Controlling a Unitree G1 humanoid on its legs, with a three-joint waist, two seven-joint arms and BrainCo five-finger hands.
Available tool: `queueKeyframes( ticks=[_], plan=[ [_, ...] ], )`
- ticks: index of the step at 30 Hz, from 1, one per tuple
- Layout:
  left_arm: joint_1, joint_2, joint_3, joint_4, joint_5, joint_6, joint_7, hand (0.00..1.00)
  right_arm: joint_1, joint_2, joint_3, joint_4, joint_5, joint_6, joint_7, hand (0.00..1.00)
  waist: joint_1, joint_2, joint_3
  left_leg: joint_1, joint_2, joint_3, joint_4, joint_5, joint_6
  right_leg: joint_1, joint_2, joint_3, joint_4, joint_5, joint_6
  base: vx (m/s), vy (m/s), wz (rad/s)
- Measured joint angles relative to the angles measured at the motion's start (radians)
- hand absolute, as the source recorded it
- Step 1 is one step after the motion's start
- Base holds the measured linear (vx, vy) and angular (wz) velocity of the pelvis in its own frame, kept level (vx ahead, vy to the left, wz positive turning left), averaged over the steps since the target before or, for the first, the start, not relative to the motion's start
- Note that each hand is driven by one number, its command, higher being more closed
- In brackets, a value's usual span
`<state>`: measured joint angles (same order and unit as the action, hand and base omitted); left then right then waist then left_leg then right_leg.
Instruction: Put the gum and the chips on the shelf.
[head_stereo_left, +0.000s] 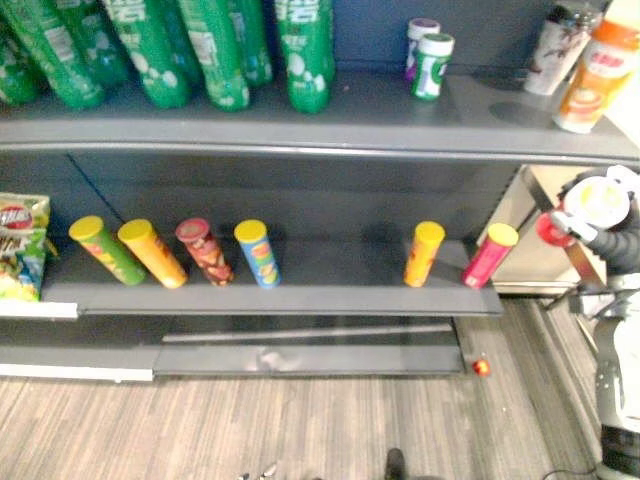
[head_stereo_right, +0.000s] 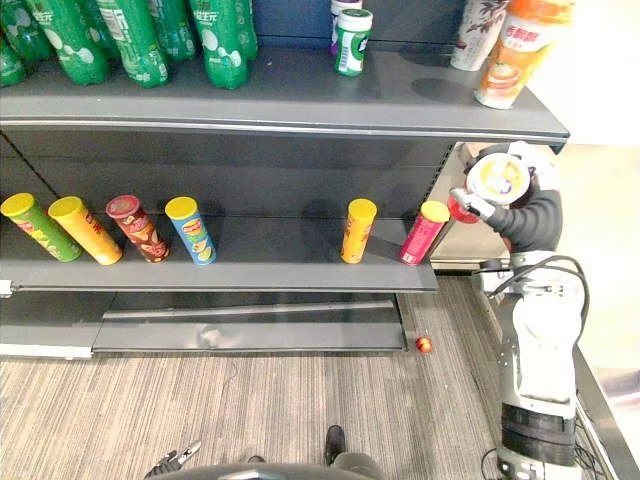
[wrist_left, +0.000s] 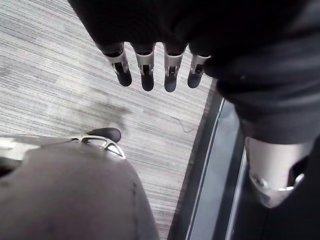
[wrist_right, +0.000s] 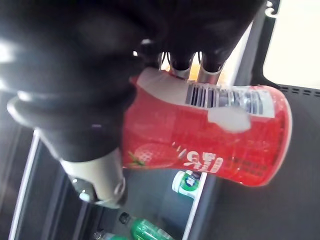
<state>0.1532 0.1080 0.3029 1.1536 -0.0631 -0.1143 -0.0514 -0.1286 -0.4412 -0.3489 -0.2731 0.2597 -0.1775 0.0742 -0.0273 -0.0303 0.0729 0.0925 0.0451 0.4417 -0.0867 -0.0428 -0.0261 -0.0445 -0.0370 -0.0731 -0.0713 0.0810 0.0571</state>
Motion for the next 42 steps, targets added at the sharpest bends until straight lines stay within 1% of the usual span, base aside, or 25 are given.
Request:
queueKeyframes(
  ticks=[1,4,5,8,10,11,14,15,17,18,20,21,22,24,30,34,36,40,41,42],
  plan=[
    [-0.001,0.001,0.0,0.0,0.0,0.001,0.0,0.0,-0.008,-0.008,0.001,0.0,0.008,0.0,0.001,1.0,0.0,-0.001,-0.001,0.0,0.001,0.004,0.0,0.0,0.0,0.0,0.001,0.002,0.0,0.0,0.0,0.0,-0.03,-0.12],
    [-0.001,0.001,-0.002,0.0,0.0,0.009,-0.002,0.0,-0.1,-0.083,0.008,0.023,0.04,0.004,0.0,1.0,0.0,-0.001,-0.001,0.004,0.002,0.011,-0.001,0.0,0.0,0.001,0.003,0.008,-0.001,0.004,-0.001,-0.03,-0.034,-0.07],
    [-0.001,0.001,-0.004,0.0,0.0,0.009,-0.002,0.0,-0.117,-0.093,0.014,0.034,0.055,0.004,-0.001,1.0,0.0,-0.001,-0.001,0.005,0.002,0.011,-0.001,0.0,0.0,0.001,0.003,0.009,-0.001,0.004,-0.001,-0.04,-0.022,-0.03],
    [0.0,0.005,-0.023,0.0,0.0,0.01,-0.002,0.0,-0.205,-0.131,0.069,0.103,0.084,0.01,-0.003,1.0,0.002,-0.001,-0.001,0.013,0.001,0.015,-0.003,0.0,0.0,0.01,0.004,0.014,-0.006,0.008,-0.003,-0.02,-0.011,-0.03],
    [0.001,0.008,-0.033,0.0,0.0,0.016,-0.002,0.0,-0.268,-0.161,0.139,0.162,0.146,0.04,-0.004,1.0,0.004,-0.001,-0.005,0.019,0.001,0.017,-0.005,0.0,0.0,0.016,0.005,0.015,-0.015,0.01,-0.003,-0.02,-0.008,-0.02],
    [0.001,0.01,-0.042,0.0,-0.001,0.017,-0.002,0.0,-0.318,-0.18,0.187,0.206,0.168,0.047,-0.005,1.0,0.004,-0.001,-0.005,0.019,0.001,0.019,-0.006,0.001,0.0,0.015,0.005,0.016,-0.017,0.01,-0.002,-0.03,-0.015,-0.05],
    [0.0,0.014,-0.058,-0.001,-0.001,0.028,-0.002,0.0,-0.427,-0.194,0.267,0.289,0.213,0.08,-0.005,1.0,0.009,-0.001,-0.005,0.019,0.002,0.019,-0.006,0.003,-0.001,0.015,0.006,0.016,-0.019,0.01,-0.002,-0.01,-0.008,-0.01],
    [-0.002,0.016,-0.064,-0.001,-0.002,0.031,-0.002,0.0,-0.47,-0.205,0.303,0.32,0.227,0.086,-0.007,1.0,0.014,-0.001,-0.005,0.019,0.002,0.019,-0.006,0.003,-0.001,0.016,0.007,0.016,-0.02,0.015,-0.008,0.0,0.0,0.0],
    [-0.002,0.016,-0.064,-0.001,-0.004,0.032,-0.002,0.0,-0.527,-0.216,0.345,0.354,0.234,0.096,-0.008,1.0,0.029,-0.001,-0.005,0.019,0.003,0.02,-0.006,0.003,-0.001,0.017,0.009,0.018,-0.022,0.016,-0.007,0.0,0.0,0.0],
    [-0.003,0.016,-0.065,-0.001,-0.004,0.037,-0.001,0.0,-0.57,-0.216,0.371,0.381,0.25,0.111,-0.01,1.0,0.032,-0.001,-0.005,0.019,0.003,0.02,-0.006,0.003,-0.001,0.019,0.009,0.018,-0.024,0.019,-0.01,0.0,0.0,0.0],
    [-0.003,0.016,-0.071,-0.001,-0.005,0.039,0.0,0.0,-0.639,-0.214,0.411,0.436,0.253,0.119,-0.02,1.0,0.04,-0.001,-0.005,0.019,0.003,0.019,-0.006,0.003,-0.001,0.025,0.009,0.018,-0.032,0.025,-0.011,0.0,0.0,0.0],
    [-0.004,0.015,-0.071,-0.001,-0.005,0.039,0.0,0.0,-0.652,-0.214,0.418,0.448,0.253,0.122,-0.025,1.0,0.044,-0.001,-0.005,0.019,0.003,0.018,-0.006,0.003,-0.001,0.025,0.009,0.018,-0.032,0.025,-0.011,-0.03,-0.009,0.03],
    [-0.009,0.015,-0.073,-0.001,-0.006,0.04,0.001,0.0,-0.684,-0.211,0.43,0.476,0.253,0.124,-0.04,1.0,0.054,-0.001,-0.005,0.019,0.003,0.017,-0.006,0.003,-0.001,0.026,0.009,0.018,-0.032,0.025,-0.011,-0.03,-0.009,0.02],
    [-0.012,0.015,-0.076,-0.001,-0.009,0.04,0.001,0.0,-0.721,-0.198,0.439,0.507,0.252,0.13,-0.049,1.0,0.06,-0.001,-0.005,0.019,0.003,0.016,-0.006,0.003,-0.001,0.026,0.009,0.018,-0.032,0.025,-0.011,-0.04,-0.01,0.02],
    [-0.013,0.016,-0.08,-0.001,-0.015,0.052,0.004,0.0,-0.814,-0.134,0.44,0.601,0.251,0.153,-0.088,1.0,0.059,0.001,-0.003,0.019,0.003,0.015,-0.006,0.003,0.0,0.026,0.009,0.017,-0.032,0.025,-0.011,-0.03,-0.011,0.0],
    [-0.018,0.014,-0.079,-0.001,-0.039,0.053,0.005,0.0,-0.856,-0.128,0.443,0.649,0.244,0.159,-0.096,1.0,0.063,0.004,0.005,0.017,0.003,0.012,-0.006,0.003,0.0,0.026,0.009,0.013,-0.032,0.025,-0.011,-0.01,-0.003,0.01],
    [-0.027,0.014,-0.079,-0.001,-0.042,0.058,0.005,0.0,-0.872,-0.126,0.443,0.655,0.229,0.164,-0.101,1.0,0.065,0.006,0.016,0.016,0.003,0.012,-0.006,0.004,0.0,0.025,0.009,0.012,-0.032,0.025,-0.011,-0.02,-0.007,0.01],
    [-0.034,0.014,-0.079,-0.001,-0.043,0.06,0.005,0.0,-0.907,-0.09,0.436,0.714,0.208,0.178,-0.109,1.0,0.066,0.007,0.033,0.014,0.003,0.009,-0.006,0.004,-0.001,0.024,0.009,0.008,-0.032,0.025,-0.011,0.0,0.0,0.01],
    [-0.036,0.014,-0.079,-0.002,-0.043,0.06,0.005,0.0,-0.909,-0.077,0.436,0.733,0.19,0.192,-0.109,1.0,0.068,0.007,0.035,0.011,0.003,0.007,-0.006,0.004,-0.001,0.022,0.009,0.005,-0.032,0.025,-0.011,0.0,0.0,0.03],
    [-0.037,0.014,-0.079,-0.002,-0.043,0.06,0.005,0.0,-0.91,-0.069,0.434,0.742,0.178,0.193,-0.109,1.0,0.069,0.007,0.035,0.009,0.003,0.006,-0.006,0.004,-0.001,0.02,0.009,0.003,-0.032,0.025,-0.011,0.0,0.0,0.05]
  ],
)
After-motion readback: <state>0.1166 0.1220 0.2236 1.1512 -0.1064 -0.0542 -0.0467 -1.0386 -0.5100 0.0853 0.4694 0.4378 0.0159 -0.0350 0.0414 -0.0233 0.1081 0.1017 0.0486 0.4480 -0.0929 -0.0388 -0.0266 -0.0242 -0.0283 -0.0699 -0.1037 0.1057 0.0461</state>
